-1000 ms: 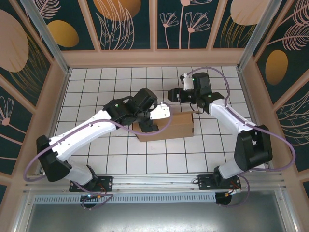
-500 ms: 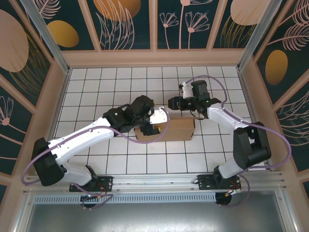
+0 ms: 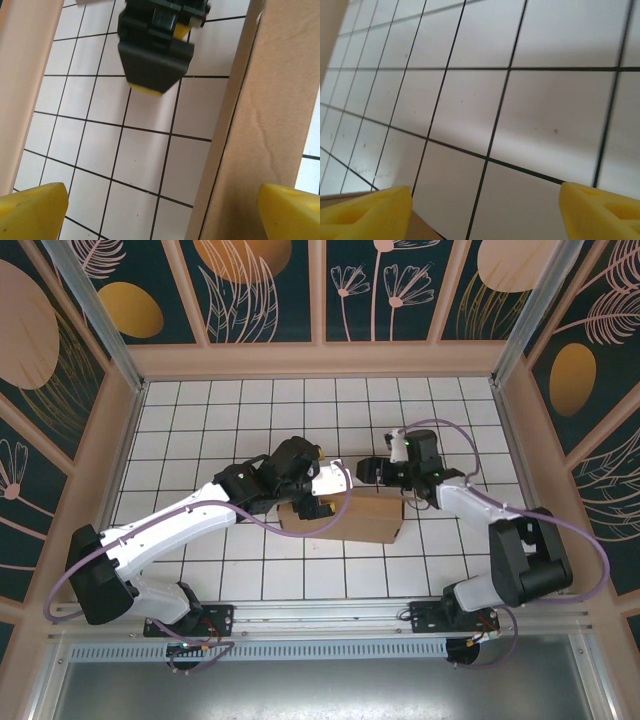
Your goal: Fold the paper box
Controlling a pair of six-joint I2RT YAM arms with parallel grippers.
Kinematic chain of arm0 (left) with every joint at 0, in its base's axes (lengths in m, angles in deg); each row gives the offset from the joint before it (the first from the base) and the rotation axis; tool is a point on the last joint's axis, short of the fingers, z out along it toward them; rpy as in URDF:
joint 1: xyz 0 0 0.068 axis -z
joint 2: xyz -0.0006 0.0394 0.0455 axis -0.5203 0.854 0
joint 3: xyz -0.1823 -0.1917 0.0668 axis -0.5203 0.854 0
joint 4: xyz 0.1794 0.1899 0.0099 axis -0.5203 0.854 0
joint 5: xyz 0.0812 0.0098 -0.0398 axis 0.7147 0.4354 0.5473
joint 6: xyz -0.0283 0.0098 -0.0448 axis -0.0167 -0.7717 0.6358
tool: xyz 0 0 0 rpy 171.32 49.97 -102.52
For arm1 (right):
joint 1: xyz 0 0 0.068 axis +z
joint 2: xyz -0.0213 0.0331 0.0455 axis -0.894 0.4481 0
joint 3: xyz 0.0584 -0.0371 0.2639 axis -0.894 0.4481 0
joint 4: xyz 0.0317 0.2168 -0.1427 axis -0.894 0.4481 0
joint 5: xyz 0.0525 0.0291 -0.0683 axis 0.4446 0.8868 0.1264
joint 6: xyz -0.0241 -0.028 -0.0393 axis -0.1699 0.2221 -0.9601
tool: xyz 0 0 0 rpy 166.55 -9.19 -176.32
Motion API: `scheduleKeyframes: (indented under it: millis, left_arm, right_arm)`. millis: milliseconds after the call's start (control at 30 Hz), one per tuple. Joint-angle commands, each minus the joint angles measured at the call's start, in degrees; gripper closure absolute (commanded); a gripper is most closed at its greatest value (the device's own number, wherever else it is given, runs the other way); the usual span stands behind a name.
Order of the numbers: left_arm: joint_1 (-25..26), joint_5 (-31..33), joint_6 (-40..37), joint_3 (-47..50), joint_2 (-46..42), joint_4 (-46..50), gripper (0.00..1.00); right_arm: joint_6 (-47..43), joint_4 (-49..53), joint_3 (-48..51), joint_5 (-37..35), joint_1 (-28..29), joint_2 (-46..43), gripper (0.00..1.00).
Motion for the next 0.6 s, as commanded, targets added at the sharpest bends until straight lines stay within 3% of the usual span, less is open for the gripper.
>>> scheduleKeyframes:
  millis: [0, 233, 333, 467, 567]
  left_arm:
    - [-0.47, 0.17, 0.94, -0.44, -0.05, -1.27, 0.03]
    - [-0.59, -1.54, 1.79, -1.55, -1.20, -2.19, 0.03]
    - [-0.69, -1.23, 3.55, -1.40, -3.46, -3.91, 0.03]
    - [-1.58, 1.06, 8.45, 0.79, -10.16, -10.27, 0.02]
    - [-3.66, 4.12, 13.80, 3.69, -15.54, -14.63, 0.04]
  right_arm:
    - [3.51, -9.01, 2.61, -0.79, -3.25, -4.41, 0.21]
    - [2.57, -7.83, 0.91, 0.76, -6.02, -4.99, 0.21]
    - [0.18, -4.41, -1.62, -3.88, -4.81, -7.72, 0.27]
    - [-9.88, 3.06, -8.00, -13.84, 0.53, -13.06, 0.34]
    - [-19.01, 9.76, -12.92, -13.17, 2.10, -15.24, 0.36]
